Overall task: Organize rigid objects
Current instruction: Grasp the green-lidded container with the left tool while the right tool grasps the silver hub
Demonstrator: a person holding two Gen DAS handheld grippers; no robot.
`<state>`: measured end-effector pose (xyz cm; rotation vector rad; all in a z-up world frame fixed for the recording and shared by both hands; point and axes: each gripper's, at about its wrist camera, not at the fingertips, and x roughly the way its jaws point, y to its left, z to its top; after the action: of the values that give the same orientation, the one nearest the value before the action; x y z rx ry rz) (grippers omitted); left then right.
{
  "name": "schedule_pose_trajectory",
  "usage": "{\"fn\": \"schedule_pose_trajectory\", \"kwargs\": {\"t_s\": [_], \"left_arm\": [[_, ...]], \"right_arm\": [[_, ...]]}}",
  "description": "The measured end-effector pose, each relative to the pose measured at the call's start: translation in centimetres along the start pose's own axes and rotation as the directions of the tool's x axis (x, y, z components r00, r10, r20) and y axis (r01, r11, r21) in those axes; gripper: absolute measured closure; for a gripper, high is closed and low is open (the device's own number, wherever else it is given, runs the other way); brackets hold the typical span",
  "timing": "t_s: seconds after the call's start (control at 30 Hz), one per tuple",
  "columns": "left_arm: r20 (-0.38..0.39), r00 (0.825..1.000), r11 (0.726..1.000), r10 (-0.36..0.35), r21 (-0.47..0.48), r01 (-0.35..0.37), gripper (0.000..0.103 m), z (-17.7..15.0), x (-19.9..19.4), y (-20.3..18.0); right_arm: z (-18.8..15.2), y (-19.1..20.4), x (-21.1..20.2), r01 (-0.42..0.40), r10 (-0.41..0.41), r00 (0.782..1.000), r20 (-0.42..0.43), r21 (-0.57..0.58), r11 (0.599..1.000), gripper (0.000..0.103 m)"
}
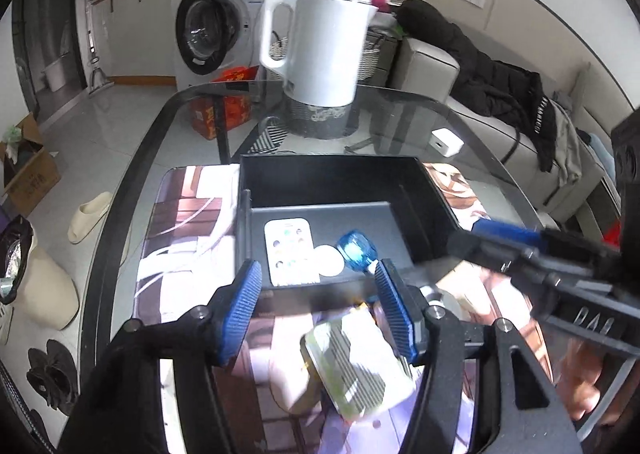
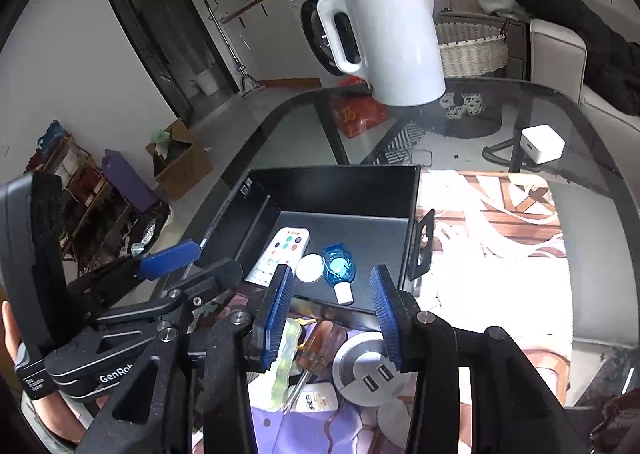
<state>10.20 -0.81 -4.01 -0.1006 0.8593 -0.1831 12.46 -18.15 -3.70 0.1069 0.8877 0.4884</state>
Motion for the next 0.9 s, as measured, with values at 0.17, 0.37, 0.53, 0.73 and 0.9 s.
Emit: {"fn": "schedule_pose_trajectory", "kwargs": {"t_s": [0.17,0.37,0.53,0.73,0.9], "left_arm": [[-0.061,0.998,0.999,-0.029,0.034,0.031,0.037,-1.7,0.2,-1.0],[-0.15,0.988,0.997,-0.016,0.071,0.027,0.031,-3.4,2.1,-2.0],[-0.193,0.981,0.996,-0.002,0.083,0.018,0.031,-3.8,3.6,-2.5],[-0.223,0.975,0.997,-0.021,0.067,0.037,0.041,-3.6,4.4,-2.5],[-0.228,0.973,0.996,-0.031,0.071,0.048,0.042,-4.0,3.8,-2.1]], "right_arm": [[-1.2,0.1,-1.7,0.027,-0.028,1.0,-0.008,-0.04,0.999,0.052],[-2.6,-1.1,-0.6,0.063,-0.067,0.995,-0.074,-0.054,0.997,0.049],[-3.7,-2.1,1.4,0.079,-0.084,0.987,-0.136,-0.044,0.996,0.049],[-4.5,-3.2,3.2,0.073,-0.073,0.978,-0.193,-0.009,0.997,0.049],[-5.0,-3.2,4.1,0.063,-0.062,0.973,-0.224,-0.005,0.998,0.049]]}}
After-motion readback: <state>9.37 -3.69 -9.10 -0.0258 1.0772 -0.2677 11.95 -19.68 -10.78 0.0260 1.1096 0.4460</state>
